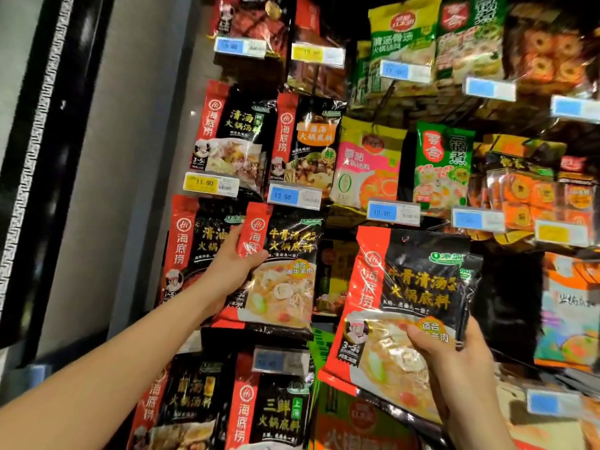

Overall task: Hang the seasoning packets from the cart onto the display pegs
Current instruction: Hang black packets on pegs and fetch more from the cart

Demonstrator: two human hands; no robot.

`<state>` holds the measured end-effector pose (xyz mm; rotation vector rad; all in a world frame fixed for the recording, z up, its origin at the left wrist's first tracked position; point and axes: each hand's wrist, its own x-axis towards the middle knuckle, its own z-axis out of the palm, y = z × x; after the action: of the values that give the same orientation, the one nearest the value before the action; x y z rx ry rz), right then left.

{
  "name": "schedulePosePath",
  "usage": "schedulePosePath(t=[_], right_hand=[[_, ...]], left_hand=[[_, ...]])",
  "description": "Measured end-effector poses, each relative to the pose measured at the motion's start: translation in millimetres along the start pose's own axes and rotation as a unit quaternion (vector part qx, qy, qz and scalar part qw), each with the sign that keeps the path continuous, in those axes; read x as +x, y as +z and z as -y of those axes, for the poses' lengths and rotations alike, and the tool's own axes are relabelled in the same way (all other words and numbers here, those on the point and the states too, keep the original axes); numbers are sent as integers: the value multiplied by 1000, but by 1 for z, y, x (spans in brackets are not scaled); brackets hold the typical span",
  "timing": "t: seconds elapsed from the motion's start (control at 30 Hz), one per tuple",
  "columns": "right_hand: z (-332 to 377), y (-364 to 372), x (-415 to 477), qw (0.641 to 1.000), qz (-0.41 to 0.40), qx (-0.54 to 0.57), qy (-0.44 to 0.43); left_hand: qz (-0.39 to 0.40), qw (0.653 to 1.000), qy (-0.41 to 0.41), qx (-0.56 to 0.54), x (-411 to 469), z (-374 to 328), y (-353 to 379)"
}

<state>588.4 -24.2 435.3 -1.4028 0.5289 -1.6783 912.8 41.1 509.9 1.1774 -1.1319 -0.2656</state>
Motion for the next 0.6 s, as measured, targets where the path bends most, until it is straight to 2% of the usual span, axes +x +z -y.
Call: schedulePosePath(t=[0.37,0.6], right_hand=[[-14,2,5,1000,1,3,21],[-17,0,3,999,16,25,14]], left_hand=[[13,1000,-2,10,6,-11,1],[17,998,-49,21,5,-6,4]])
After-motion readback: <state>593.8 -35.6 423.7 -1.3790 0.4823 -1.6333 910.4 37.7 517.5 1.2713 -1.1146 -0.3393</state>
